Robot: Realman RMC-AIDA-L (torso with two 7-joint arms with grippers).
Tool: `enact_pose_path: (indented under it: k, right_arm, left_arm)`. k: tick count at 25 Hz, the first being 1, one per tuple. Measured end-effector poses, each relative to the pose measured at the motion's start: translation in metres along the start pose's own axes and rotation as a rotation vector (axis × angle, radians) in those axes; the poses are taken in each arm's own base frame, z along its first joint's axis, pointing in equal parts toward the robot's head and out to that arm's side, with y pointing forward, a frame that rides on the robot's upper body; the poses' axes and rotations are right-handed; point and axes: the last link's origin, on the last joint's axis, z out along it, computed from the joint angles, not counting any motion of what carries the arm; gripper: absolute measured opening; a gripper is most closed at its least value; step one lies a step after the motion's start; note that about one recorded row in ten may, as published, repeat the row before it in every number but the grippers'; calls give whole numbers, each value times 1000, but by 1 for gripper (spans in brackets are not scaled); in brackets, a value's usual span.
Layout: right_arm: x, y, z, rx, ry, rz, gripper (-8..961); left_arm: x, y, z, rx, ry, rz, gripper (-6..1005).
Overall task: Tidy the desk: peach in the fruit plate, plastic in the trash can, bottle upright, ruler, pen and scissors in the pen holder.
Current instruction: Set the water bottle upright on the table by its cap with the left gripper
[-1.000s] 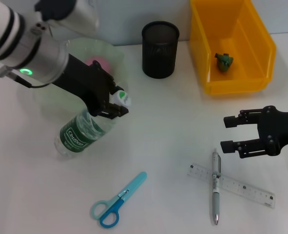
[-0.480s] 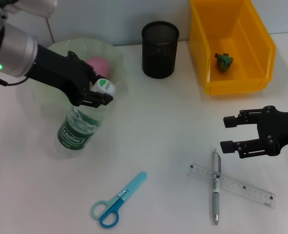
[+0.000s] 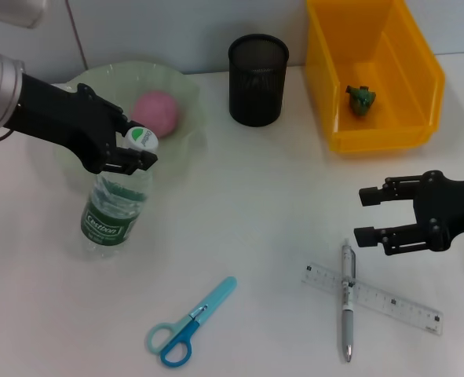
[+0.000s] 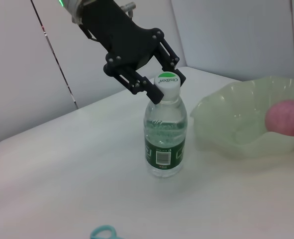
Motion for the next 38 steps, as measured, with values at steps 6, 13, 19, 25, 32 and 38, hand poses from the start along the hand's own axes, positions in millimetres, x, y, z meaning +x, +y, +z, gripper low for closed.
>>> enact_pose_path:
  k: [6,13,19,25,32,38]
  right_arm:
    - [-1,0,1,-1,-1,-1,757]
    - [-2,0,2,-2,-2,-2,757]
    - [-3,-1,3,-1,-3,-2,757]
    - [-5,-2,3,-1,-4,-5,757]
    - [-5,-2,4,1,-4,-6,757]
    - [-5,-2,3,2,-4,-5,757]
  left_arm:
    - [-7,-3,-11,29,9,-17,437]
    - [-19,-5,-22,49,46,-59,436]
    - [-28,-6,-27,55,51,-80,436]
    - [-29,-7,-32,60,65,-84,436]
    - [-32,-8,-36,57,55,-90,434]
    - [-35,-11,-40,69,59,-103,433]
